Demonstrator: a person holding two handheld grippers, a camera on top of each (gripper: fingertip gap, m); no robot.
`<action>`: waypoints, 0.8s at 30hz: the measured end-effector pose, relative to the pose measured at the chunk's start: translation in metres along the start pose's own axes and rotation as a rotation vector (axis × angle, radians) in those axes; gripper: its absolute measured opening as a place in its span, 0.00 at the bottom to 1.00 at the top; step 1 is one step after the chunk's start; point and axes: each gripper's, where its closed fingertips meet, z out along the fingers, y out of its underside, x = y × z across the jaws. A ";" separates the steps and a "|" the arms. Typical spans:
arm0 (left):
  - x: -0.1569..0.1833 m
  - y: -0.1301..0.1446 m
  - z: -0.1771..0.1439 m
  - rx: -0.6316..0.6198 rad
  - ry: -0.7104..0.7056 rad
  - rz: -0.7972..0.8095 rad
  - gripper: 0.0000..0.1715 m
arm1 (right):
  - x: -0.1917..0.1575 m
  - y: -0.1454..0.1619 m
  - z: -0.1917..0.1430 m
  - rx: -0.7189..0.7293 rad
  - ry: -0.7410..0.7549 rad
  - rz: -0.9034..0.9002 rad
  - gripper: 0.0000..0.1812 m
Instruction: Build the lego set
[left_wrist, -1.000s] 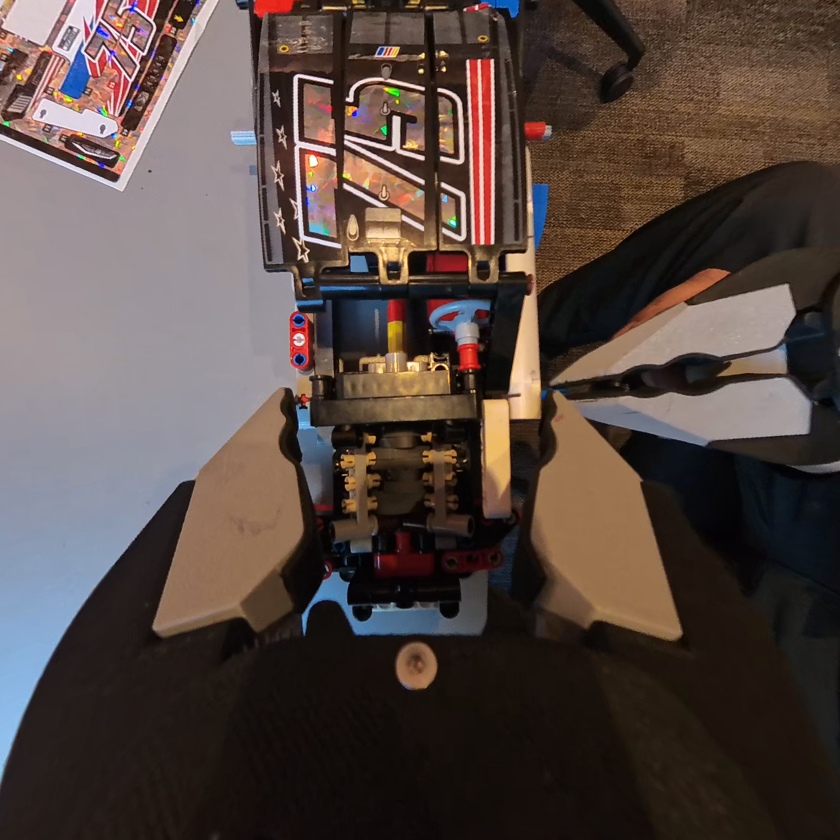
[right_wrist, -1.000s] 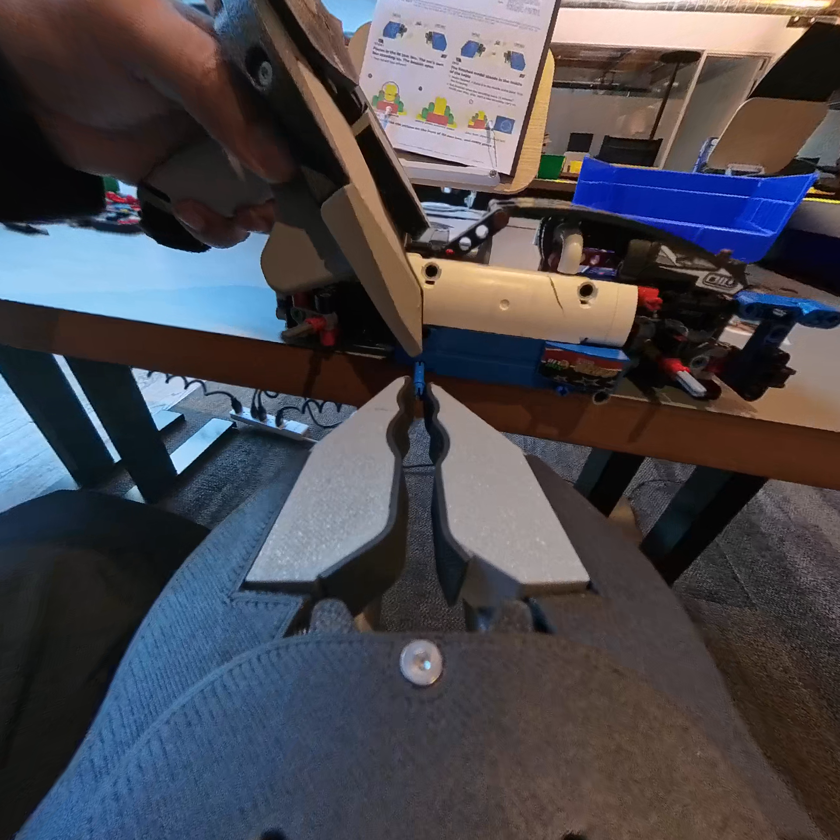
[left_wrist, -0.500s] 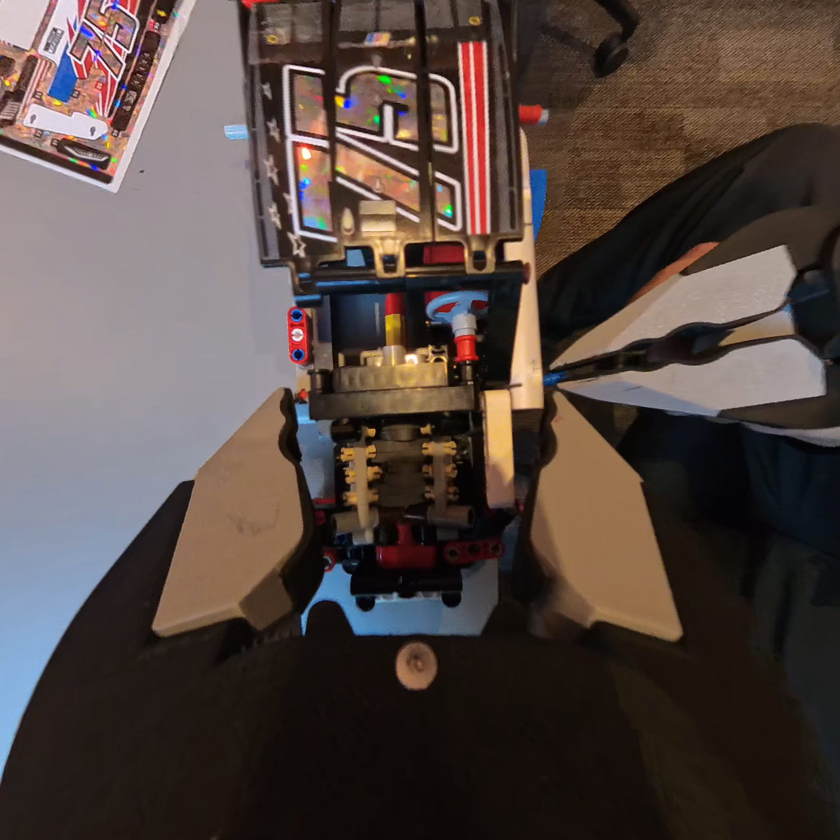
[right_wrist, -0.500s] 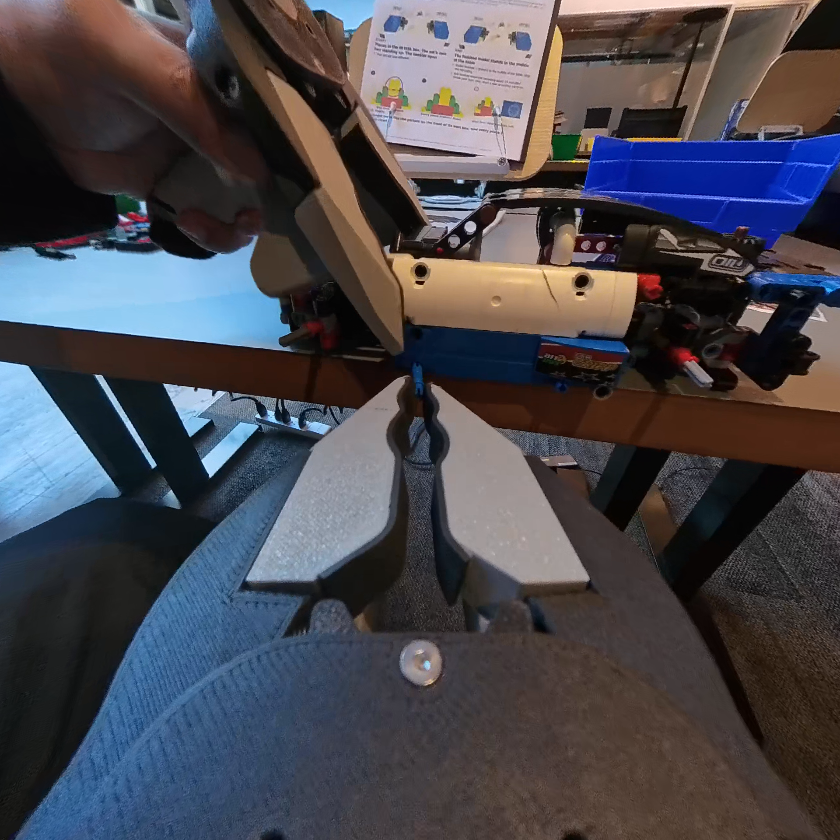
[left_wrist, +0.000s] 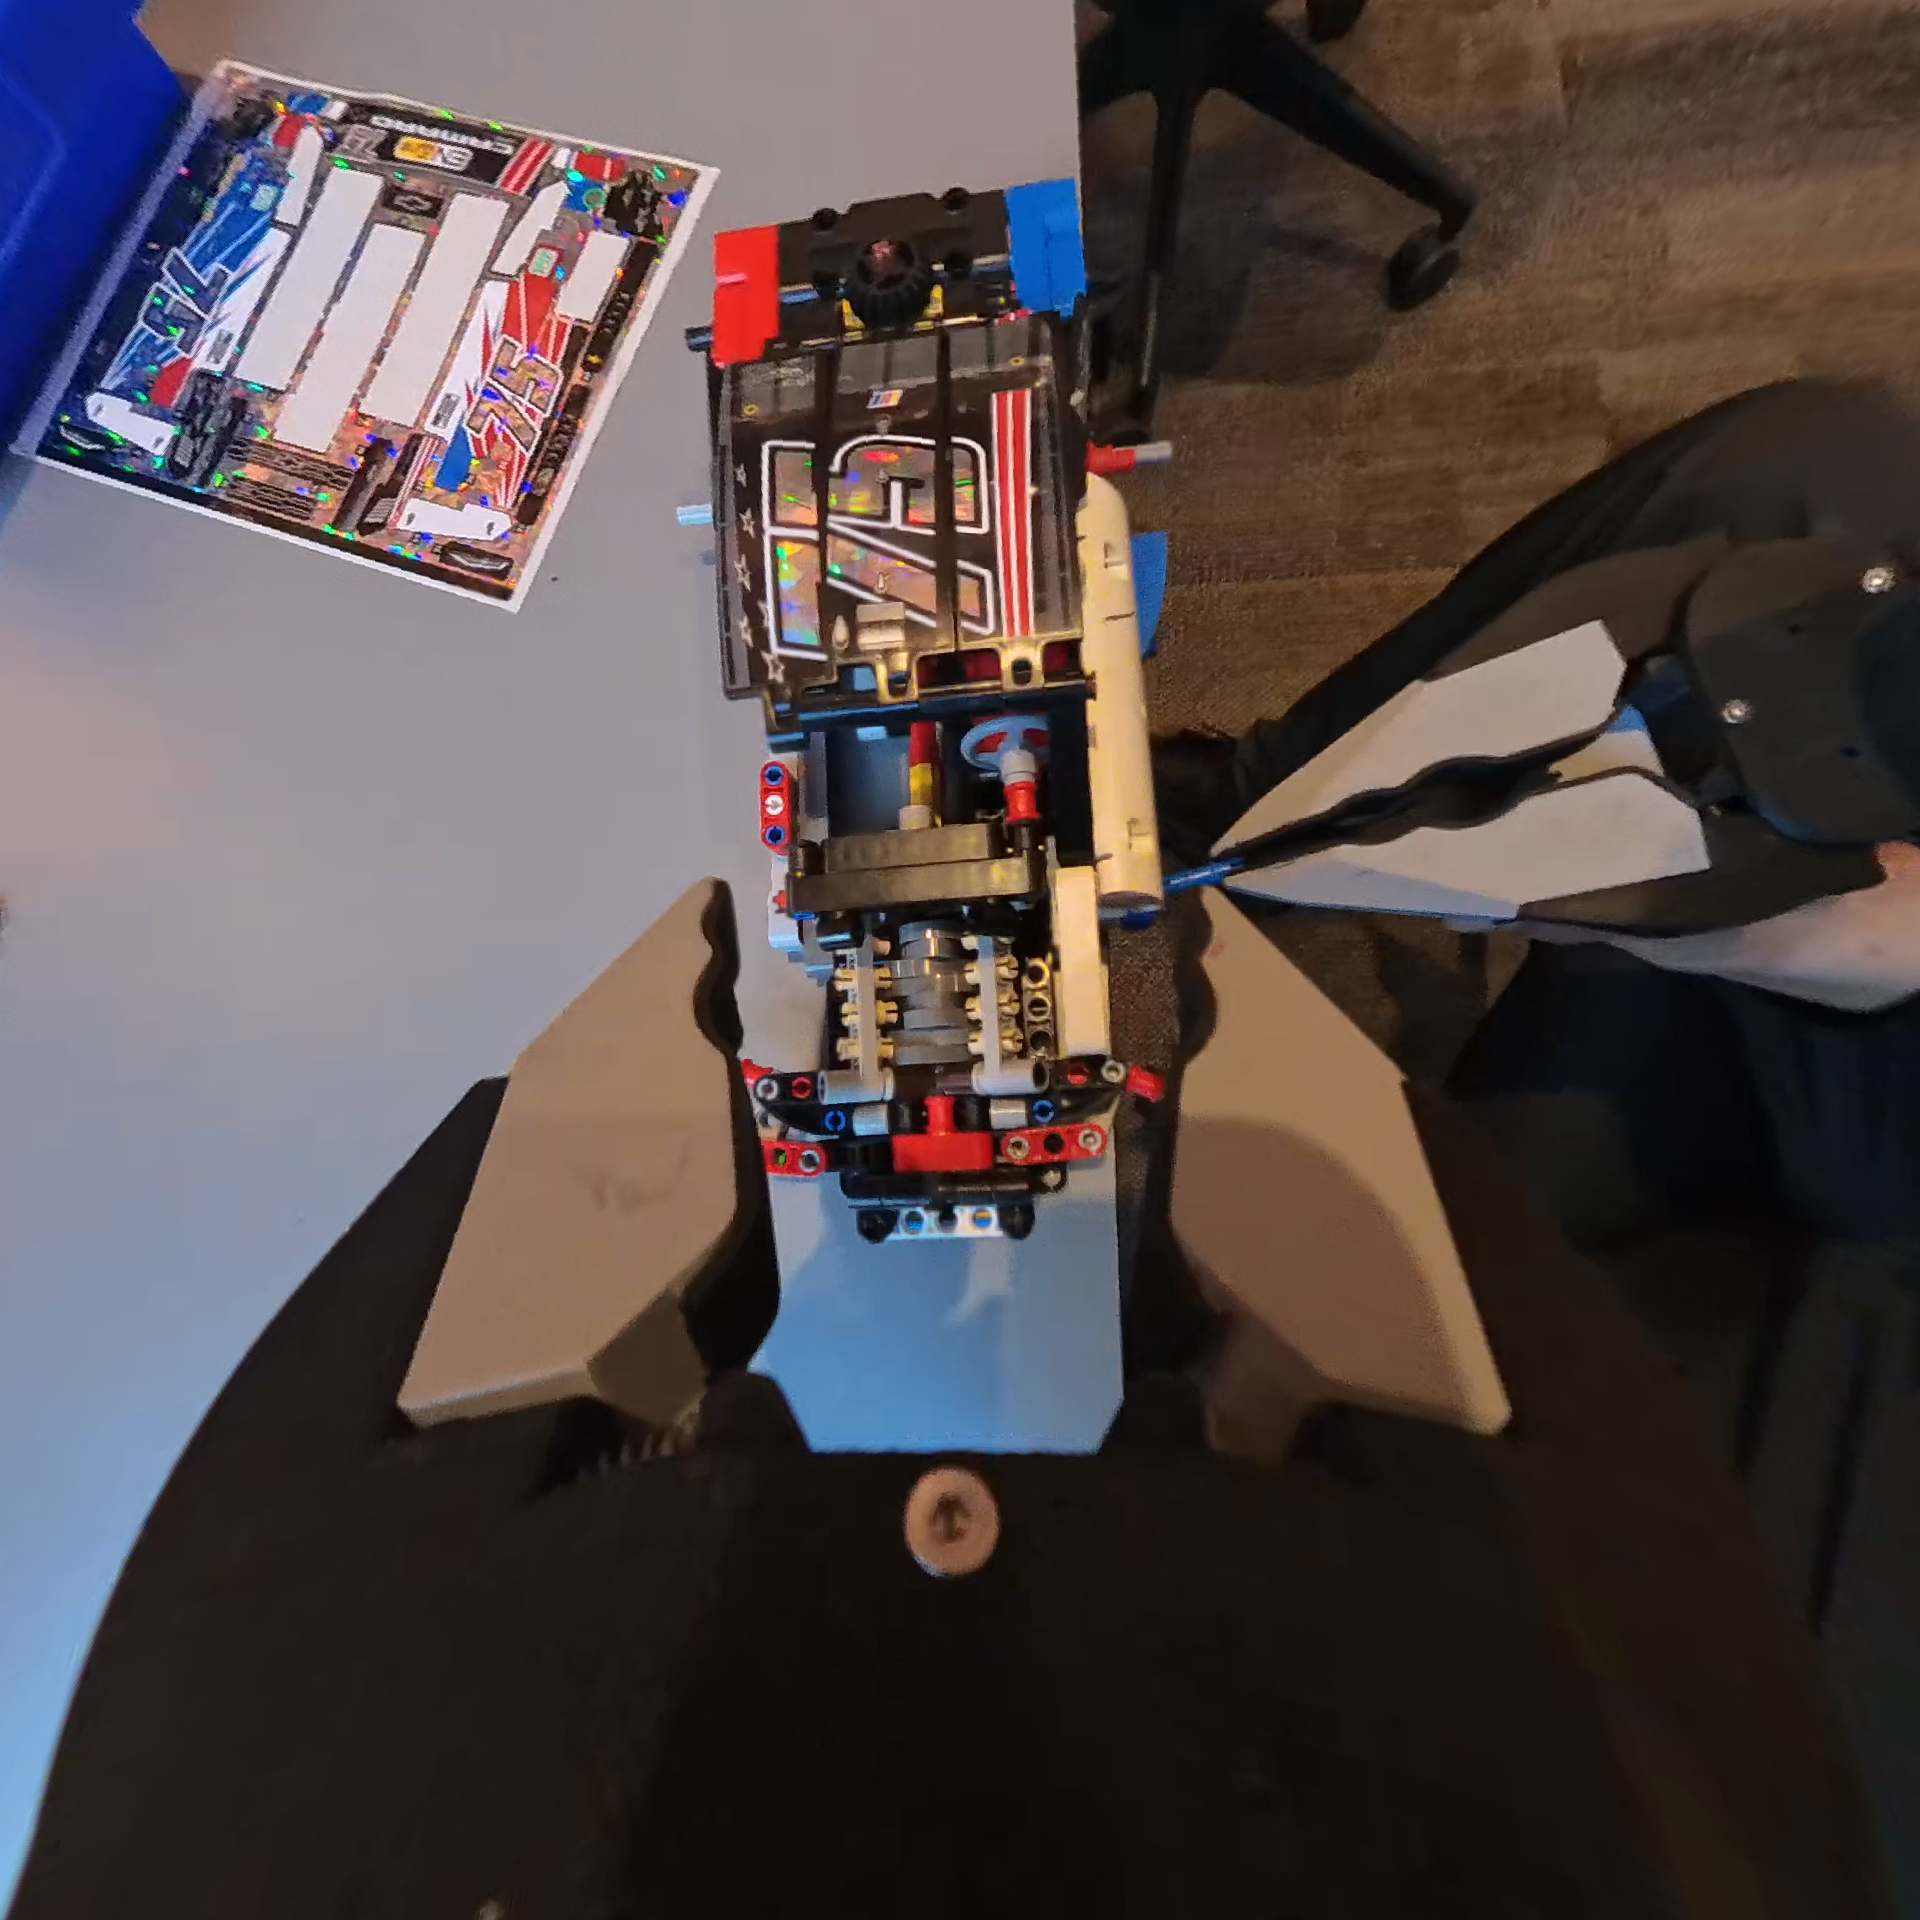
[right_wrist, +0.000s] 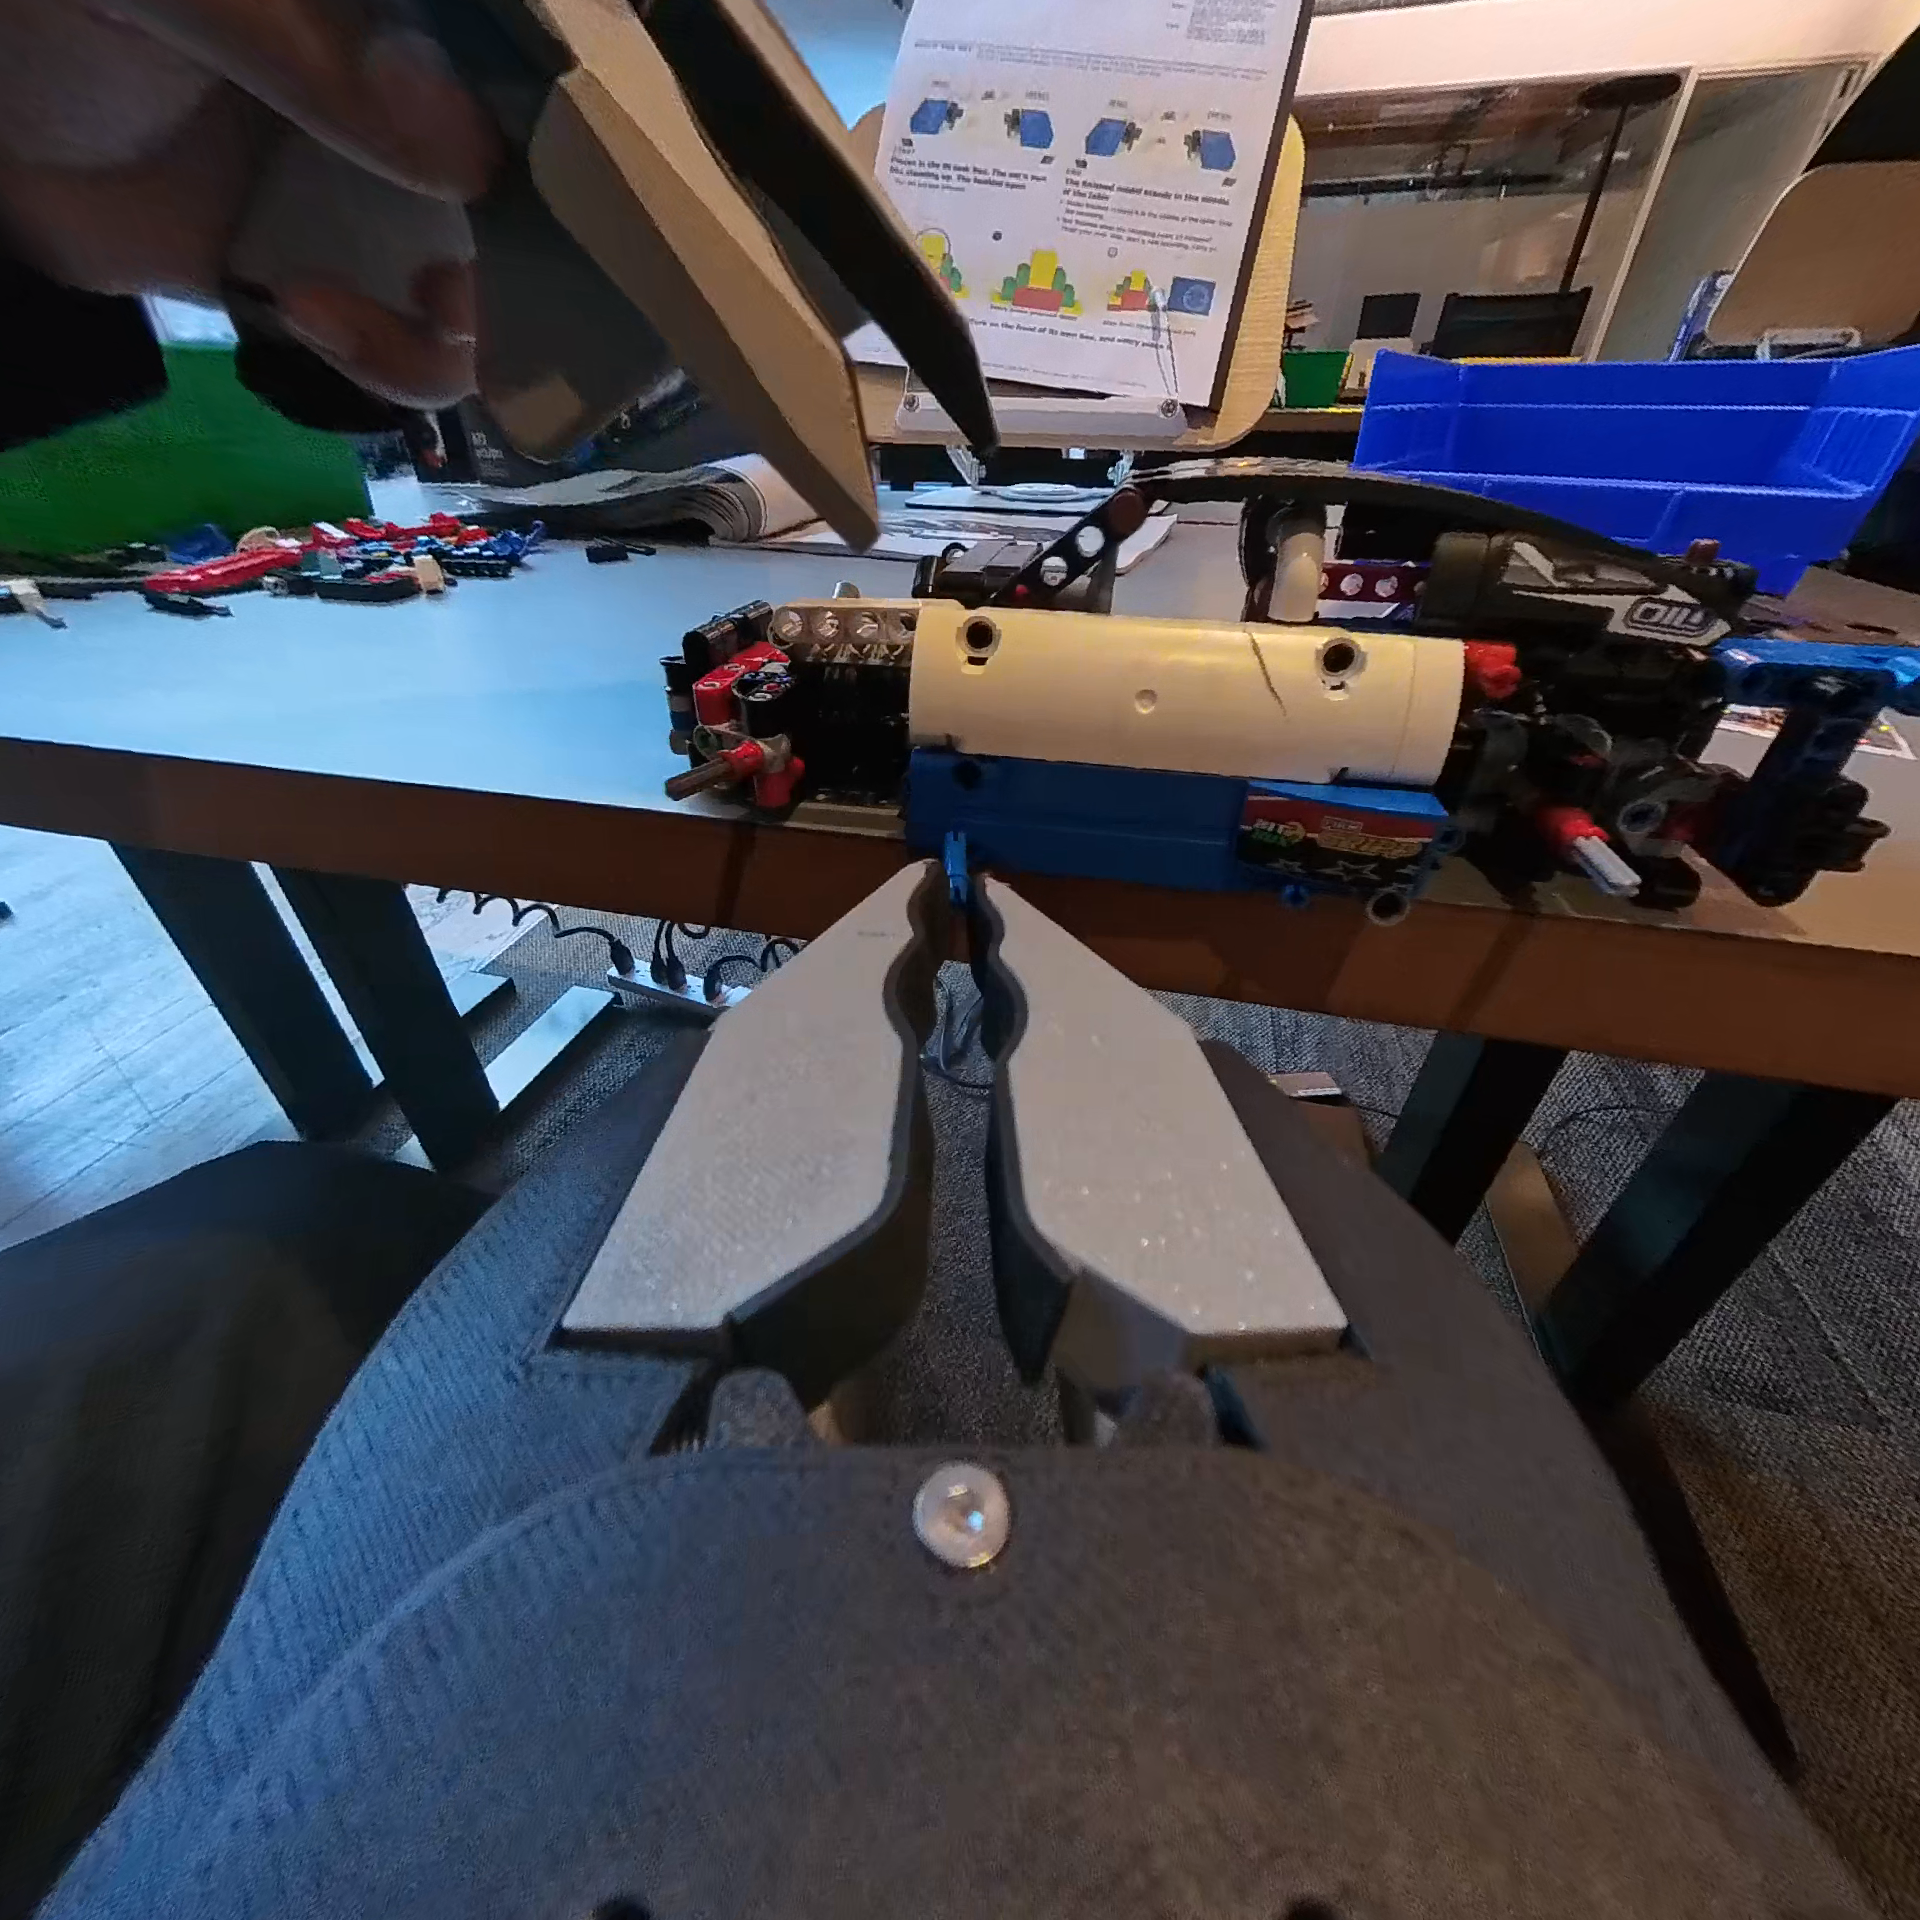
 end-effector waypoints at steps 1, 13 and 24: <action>0.001 0.000 0.001 -0.008 0.005 0.007 0.47 | 0.000 -0.001 0.000 0.003 0.002 -0.003 0.01; 0.018 0.000 0.023 -0.077 0.088 0.131 0.32 | -0.001 -0.001 0.000 -0.001 0.005 -0.005 0.01; 0.016 0.009 0.030 -0.190 0.059 0.289 0.36 | 0.002 -0.001 0.001 -0.002 0.011 -0.015 0.01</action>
